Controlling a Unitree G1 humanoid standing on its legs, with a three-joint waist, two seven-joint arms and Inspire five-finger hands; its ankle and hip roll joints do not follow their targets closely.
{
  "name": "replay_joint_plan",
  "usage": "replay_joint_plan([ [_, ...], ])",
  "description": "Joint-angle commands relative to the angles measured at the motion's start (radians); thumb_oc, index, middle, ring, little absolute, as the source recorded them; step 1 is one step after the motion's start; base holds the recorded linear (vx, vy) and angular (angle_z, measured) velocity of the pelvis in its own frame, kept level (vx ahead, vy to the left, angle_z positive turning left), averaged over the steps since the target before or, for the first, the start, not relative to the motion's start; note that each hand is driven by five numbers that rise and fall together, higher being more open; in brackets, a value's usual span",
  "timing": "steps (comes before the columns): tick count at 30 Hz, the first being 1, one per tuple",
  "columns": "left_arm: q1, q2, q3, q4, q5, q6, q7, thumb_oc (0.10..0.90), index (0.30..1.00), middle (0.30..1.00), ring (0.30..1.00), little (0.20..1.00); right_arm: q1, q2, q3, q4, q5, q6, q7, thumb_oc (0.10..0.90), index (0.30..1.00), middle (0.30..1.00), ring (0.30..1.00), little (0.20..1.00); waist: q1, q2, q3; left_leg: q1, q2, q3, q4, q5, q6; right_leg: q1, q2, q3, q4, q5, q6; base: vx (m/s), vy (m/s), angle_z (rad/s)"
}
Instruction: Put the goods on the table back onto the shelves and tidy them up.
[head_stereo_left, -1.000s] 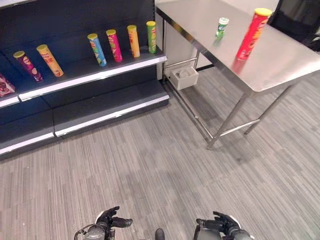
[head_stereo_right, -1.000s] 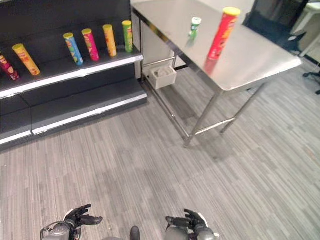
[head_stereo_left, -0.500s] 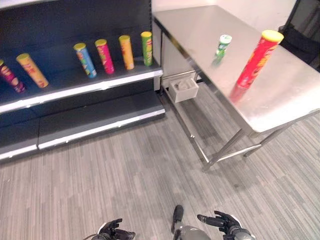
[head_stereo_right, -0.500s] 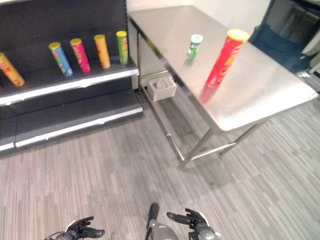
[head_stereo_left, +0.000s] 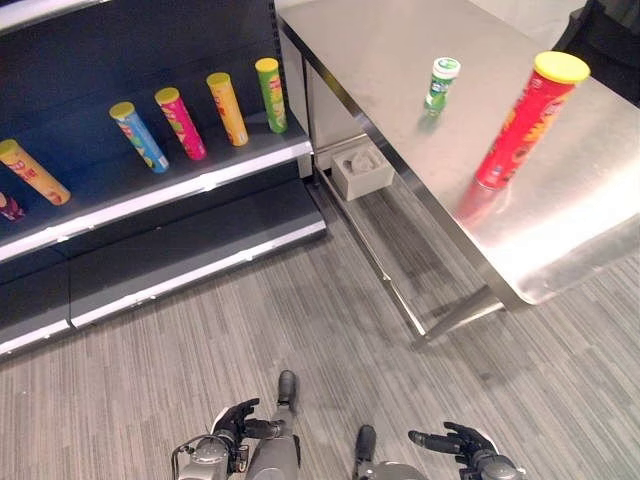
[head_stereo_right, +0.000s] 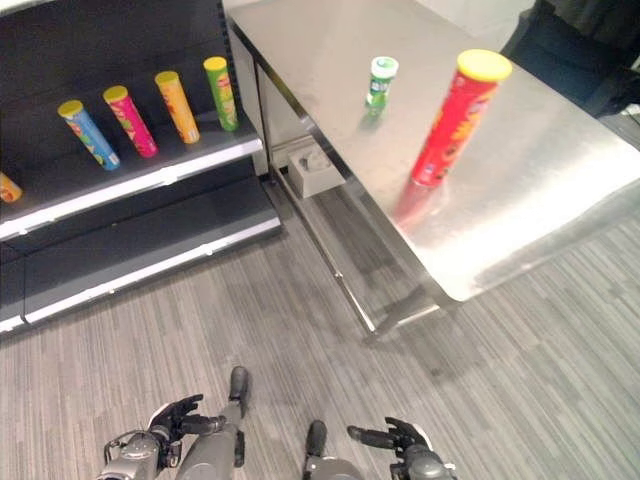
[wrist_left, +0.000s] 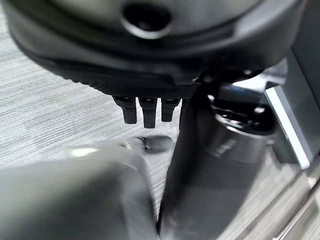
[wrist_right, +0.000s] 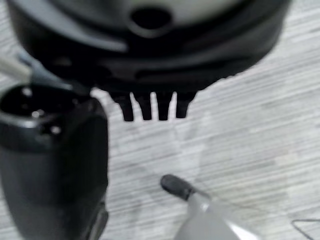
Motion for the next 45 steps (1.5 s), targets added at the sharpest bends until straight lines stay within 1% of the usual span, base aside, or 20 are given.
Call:
replay_joint_plan([
  [1, 0.04, 0.044, -0.022, -0.009, 0.035, -0.019, 0.007, 0.8, 0.9, 0.9, 0.9, 0.9, -0.01, -0.025, 0.011, -0.017, -0.018, -0.028, -0.005, 0.8, 0.9, 0.9, 0.9, 0.9, 0.027, -0.054, -0.051, 0.022, -0.048, -0.008, -0.008, 0.098, 0.08, 0.035, -0.045, -0.004, 0.014, -0.043, 0.126, 0.16, 0.194, -0.72],
  [5, 0.042, 0.052, -0.01, 0.014, 0.04, -0.022, 0.009, 0.8, 0.9, 0.9, 0.9, 0.9, -0.019, -0.007, 0.0, 0.009, -0.024, -0.02, 0.0, 0.8, 0.9, 0.9, 0.9, 0.9, 0.039, -0.076, -0.085, 0.07, -0.073, 0.035, -0.001, 0.048, 0.116, 0.035, -0.106, 0.03, 0.033, -0.04, 0.157, 0.16, 0.199, -0.66],
  [7, 0.03, 0.072, 0.006, 0.0, 0.029, -0.017, 0.011, 0.8, 0.9, 0.9, 0.9, 0.9, -0.033, 0.006, 0.001, 0.013, -0.031, -0.017, 0.009, 0.8, 0.9, 0.9, 0.9, 0.9, 0.047, -0.082, -0.082, 0.105, -0.085, 0.07, -0.004, 0.01, 0.15, -0.05, -0.143, 0.047, 0.208, -0.039, 0.188, 0.12, 0.241, -0.29],
  [8, 0.03, 0.072, 0.006, 0.0, 0.029, -0.017, 0.011, 0.8, 0.9, 0.9, 0.9, 0.9, -0.033, 0.006, 0.001, 0.013, -0.031, -0.017, 0.009, 0.8, 0.9, 0.9, 0.9, 0.9, 0.049, -0.082, -0.082, 0.105, -0.085, 0.072, -0.004, 0.009, 0.15, -0.053, -0.144, 0.049, 0.211, -0.04, 0.188, 0.02, 0.238, -0.58],
  [9, 0.011, 0.087, 0.011, -0.008, 0.028, -0.017, 0.018, 0.8, 0.9, 0.9, 0.9, 0.9, -0.054, 0.01, 0.003, -0.002, -0.022, -0.017, 0.008, 0.8, 0.9, 0.9, 0.9, 0.9, 0.038, -0.084, -0.047, 0.132, -0.088, 0.093, -0.008, -0.002, 0.172, -0.142, -0.155, 0.063, 0.364, 0.005, 0.214, -0.02, 0.112, -0.51],
  [13, -0.008, 0.107, 0.008, -0.003, 0.024, -0.017, 0.025, 0.8, 0.9, 0.9, 0.9, 0.9, -0.067, 0.016, 0.008, -0.021, -0.005, -0.022, -0.001, 0.8, 0.9, 0.9, 0.9, 0.9, 0.032, -0.076, -0.021, 0.142, -0.074, 0.116, -0.019, -0.015, 0.18, -0.243, -0.194, 0.021, 0.475, 0.054, 0.216, -0.02, 0.09, -0.2],
  [16, -0.01, 0.113, 0.011, 0.0, 0.03, -0.02, 0.03, 0.8, 0.9, 0.9, 0.9, 0.9, -0.065, 0.013, -0.001, -0.017, -0.008, -0.02, -0.004, 0.8, 0.9, 0.9, 0.9, 0.9, 0.034, -0.08, -0.024, 0.166, -0.06, 0.134, -0.025, -0.043, 0.163, -0.236, -0.273, -0.089, 0.319, 0.063, 0.205, 0.11, -0.055, -0.13],
  [18, -0.014, 0.112, 0.008, 0.004, 0.035, -0.02, 0.028, 0.8, 0.9, 0.9, 0.9, 0.9, -0.067, 0.008, -0.006, -0.009, -0.011, -0.019, -0.003, 0.8, 0.9, 0.9, 0.9, 0.9, 0.026, -0.083, -0.02, 0.171, -0.057, 0.128, -0.025, -0.048, 0.155, -0.216, -0.273, -0.108, 0.237, 0.076, 0.205, 0.1, -0.105, -0.34],
  [19, -0.022, 0.118, 0.005, 0.04, 0.049, -0.015, 0.027, 0.8, 0.9, 0.9, 0.9, 0.9, -0.065, 0.003, -0.013, 0.025, -0.014, -0.011, -0.005, 0.8, 0.9, 0.9, 0.9, 0.9, 0.013, -0.105, -0.024, 0.175, -0.063, 0.126, -0.014, -0.063, 0.147, -0.191, -0.271, -0.09, 0.112, 0.1, 0.224, 0.13, -0.123, -0.12],
  [23, -0.008, 0.1, 0.005, 0.027, 0.054, -0.023, 0.027, 0.8, 0.9, 0.9, 0.9, 0.9, -0.025, 0.002, -0.038, 0.053, -0.027, -0.008, -0.013, 0.8, 0.9, 0.9, 0.9, 0.9, 0.008, -0.133, -0.059, 0.186, -0.06, 0.129, -0.015, -0.06, 0.134, -0.15, -0.254, -0.095, 0.053, 0.143, 0.235, 0.13, -0.143, 0.3],
  [27, -0.006, 0.087, -0.002, 0.03, 0.058, -0.023, 0.026, 0.8, 0.9, 0.9, 0.9, 0.9, 0.003, -0.002, -0.085, 0.113, -0.02, -0.002, -0.03, 0.8, 0.9, 0.9, 0.9, 0.9, -0.013, -0.134, -0.074, 0.207, -0.034, 0.13, -0.03, -0.059, 0.117, -0.117, -0.23, -0.101, 0.023, 0.134, 0.229, 0.08, -0.113, -0.07],
  [31, 0.018, 0.093, 0.021, 0.012, 0.045, -0.021, 0.022, 0.8, 0.9, 0.9, 0.9, 0.9, 0.057, -0.033, -0.214, 0.133, 0.05, -0.003, -0.047, 0.8, 0.9, 0.9, 0.9, 0.9, -0.038, -0.132, -0.094, 0.236, -0.012, 0.145, -0.044, -0.064, 0.102, -0.1, -0.212, -0.098, 0.014, 0.12, 0.228, 0.1, -0.063, -0.14],
  [32, 0.034, 0.1, 0.035, -0.006, 0.044, -0.019, 0.017, 0.8, 0.9, 0.9, 0.9, 0.9, 0.069, -0.06, -0.268, 0.109, 0.083, -0.006, -0.052, 0.8, 0.9, 0.9, 0.9, 0.9, -0.045, -0.13, -0.1, 0.244, -0.008, 0.151, -0.049, -0.065, 0.098, -0.096, -0.209, -0.097, 0.014, 0.116, 0.229, 0.18, -0.021, -0.12],
  [33, 0.065, 0.105, 0.067, -0.01, 0.071, -0.015, -0.001, 0.8, 0.9, 0.9, 0.9, 0.9, 0.108, -0.144, -0.419, -0.016, 0.151, -0.03, -0.079, 0.8, 0.9, 0.9, 0.9, 0.9, -0.066, -0.126, -0.117, 0.263, -0.001, 0.165, -0.049, -0.075, 0.093, -0.083, -0.204, -0.089, 0.014, 0.107, 0.233, 0.14, -0.007, -0.04],
  [34, 0.065, 0.104, 0.065, -0.01, 0.071, -0.015, -0.001, 0.8, 0.9, 0.9, 0.9, 0.9, 0.112, -0.144, -0.421, -0.019, 0.15, -0.028, -0.079, 0.8, 0.9, 0.9, 0.9, 0.9, -0.065, -0.124, -0.118, 0.263, 0.0, 0.165, -0.049, -0.075, 0.093, -0.083, -0.204, -0.089, 0.014, 0.106, 0.233, 0.13, 0.015, -0.05],
  [36, 0.092, 0.09, 0.089, 0.018, 0.126, -0.012, -0.02, 0.8, 0.9, 0.9, 0.9, 0.9, 0.158, -0.268, -0.551, -0.278, 0.167, -0.08, -0.097, 0.8, 0.9, 0.9, 0.9, 0.9, -0.082, -0.115, -0.128, 0.285, 0.003, 0.178, -0.049, -0.093, 0.088, -0.07, -0.202, -0.083, 0.014, 0.096, 0.237, 0.07, 0.03, -0.17],
  [37, 0.091, 0.09, 0.088, 0.018, 0.127, -0.012, -0.019, 0.8, 0.9, 0.9, 0.9, 0.9, 0.159, -0.268, -0.552, -0.28, 0.166, -0.079, -0.097, 0.8, 0.9, 0.9, 0.9, 0.9, -0.082, -0.115, -0.131, 0.279, 0.002, 0.178, -0.049, -0.09, 0.089, -0.075, -0.203, -0.083, 0.014, 0.099, 0.237, 0.05, 0.03, -0.24],
  [39, 0.106, 0.084, 0.093, 0.039, 0.149, -0.013, -0.022, 0.8, 0.9, 0.9, 0.9, 0.9, 0.171, -0.356, -0.604, -0.504, 0.163, -0.121, -0.089, 0.8, 0.9, 0.9, 0.9, 0.9, -0.091, -0.114, -0.134, 0.284, 0.003, 0.185, -0.049, -0.093, 0.088, -0.075, -0.203, -0.077, 0.014, 0.099, 0.237, 0.01, 0.022, -0.16],
  [41, 0.136, 0.081, 0.094, 0.053, 0.19, -0.017, -0.035, 0.8, 0.9, 0.9, 0.9, 0.9, 0.149, -0.509, -0.693, -0.922, 0.161, -0.197, -0.033, 0.8, 0.9, 0.9, 0.9, 0.9, -0.084, -0.107, -0.142, 0.297, 0.007, 0.198, -0.049, -0.102, 0.085, -0.069, -0.201, -0.066, 0.014, 0.093, 0.237, 0.01, 0.024, -0.23],
  [45, 0.152, 0.088, 0.087, 0.03, 0.194, -0.026, -0.051, 0.8, 0.9, 0.9, 0.9, 0.9, 0.071, -0.591, -0.699, -1.012, 0.211, -0.241, -0.007, 0.8, 0.9, 0.9, 0.9, 0.9, -0.069, -0.106, -0.156, 0.291, 0.006, 0.199, -0.049, -0.098, 0.085, -0.07, -0.203, -0.071, 0.014, 0.095, 0.237, 0.0, 0.004, -0.02],
])
